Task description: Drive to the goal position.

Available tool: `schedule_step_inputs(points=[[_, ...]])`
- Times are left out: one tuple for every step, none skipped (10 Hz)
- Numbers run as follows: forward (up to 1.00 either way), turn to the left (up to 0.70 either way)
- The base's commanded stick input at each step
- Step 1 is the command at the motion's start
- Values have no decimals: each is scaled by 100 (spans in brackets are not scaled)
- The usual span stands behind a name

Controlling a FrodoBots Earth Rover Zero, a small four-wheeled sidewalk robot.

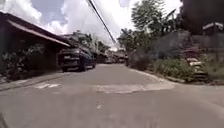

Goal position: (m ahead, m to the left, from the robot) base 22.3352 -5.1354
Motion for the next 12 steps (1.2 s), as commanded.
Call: schedule_step_inputs(points=[[100,-10],[100,0],[100,0],[100,0],[100,0],[100,0],[100,0],[100,0],[100,0],[100,0],[100,0],[100,0]])
